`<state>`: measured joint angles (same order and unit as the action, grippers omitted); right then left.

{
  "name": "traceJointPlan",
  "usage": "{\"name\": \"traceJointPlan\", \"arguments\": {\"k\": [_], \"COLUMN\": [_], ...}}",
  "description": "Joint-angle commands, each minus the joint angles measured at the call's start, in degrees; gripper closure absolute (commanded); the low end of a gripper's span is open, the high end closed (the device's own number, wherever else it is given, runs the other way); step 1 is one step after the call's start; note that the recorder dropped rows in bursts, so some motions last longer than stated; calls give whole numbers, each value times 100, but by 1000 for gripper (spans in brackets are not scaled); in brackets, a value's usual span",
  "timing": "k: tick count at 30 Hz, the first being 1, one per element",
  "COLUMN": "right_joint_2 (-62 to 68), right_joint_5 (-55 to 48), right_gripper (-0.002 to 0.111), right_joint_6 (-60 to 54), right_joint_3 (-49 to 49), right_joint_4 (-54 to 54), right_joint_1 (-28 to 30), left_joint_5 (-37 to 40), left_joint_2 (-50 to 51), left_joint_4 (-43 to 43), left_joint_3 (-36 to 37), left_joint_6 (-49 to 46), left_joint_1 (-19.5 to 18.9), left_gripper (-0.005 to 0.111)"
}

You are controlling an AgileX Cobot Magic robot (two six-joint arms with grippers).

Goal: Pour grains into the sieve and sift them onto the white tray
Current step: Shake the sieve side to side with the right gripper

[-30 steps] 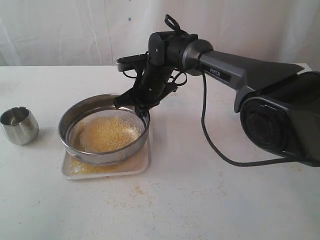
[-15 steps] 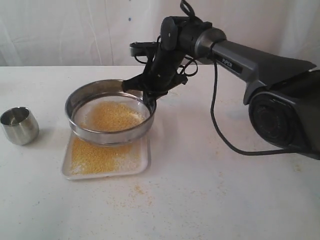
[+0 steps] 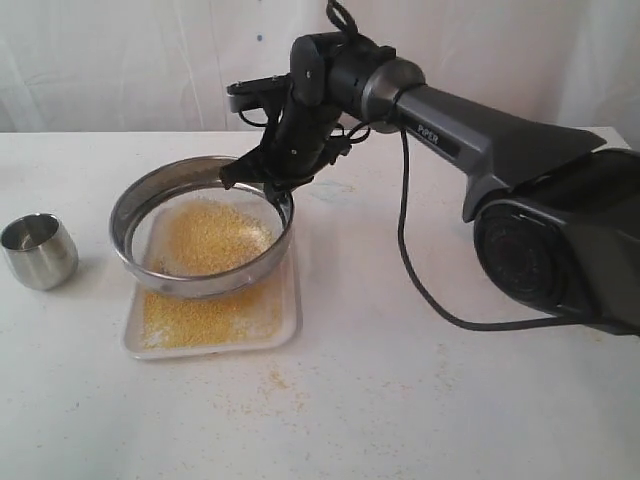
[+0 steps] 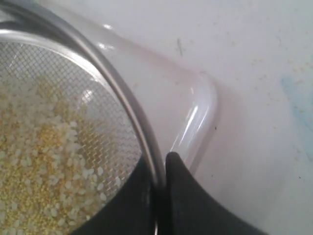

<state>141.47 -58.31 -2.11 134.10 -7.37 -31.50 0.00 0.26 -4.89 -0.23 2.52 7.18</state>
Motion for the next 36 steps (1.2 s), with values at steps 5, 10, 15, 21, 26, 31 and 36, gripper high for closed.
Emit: {"name": "traceJointPlan", "arguments": {"k": [5,10,15,21,26,31,36], "right_joint_2": [-88,-59,-37,75,192,263,259], "right_joint_5": [258,-989,-15,-350,116,-1166,-172], "right_gripper": [108,108,108,108,108,108,108], "right_joint_6": [-516,-229,766,705,289,-439,766], "right_joint_3": [8,148,308,447,544,542,677], "right_joint_4": [-384,-1122,-472,-339,-77,-1205,-35], "right_joint_1": [62,235,315,215,117,112,197], "left_joint_5": [0,0,73,192,300,300,345], "left_joint_2": [-26,-26,-26,-26,-26,-26,-26], "left_joint_4": [-39,-39,-39,-39,-39,-39,-39], "left_joint_3": [23,23,23,23,23,23,23], "left_joint_6": [-16,-16,-16,-16,-16,-16,-16], "left_joint_1": [30,30,30,30,30,30,30], "left_gripper": [107,107,107,107,107,107,107]}}
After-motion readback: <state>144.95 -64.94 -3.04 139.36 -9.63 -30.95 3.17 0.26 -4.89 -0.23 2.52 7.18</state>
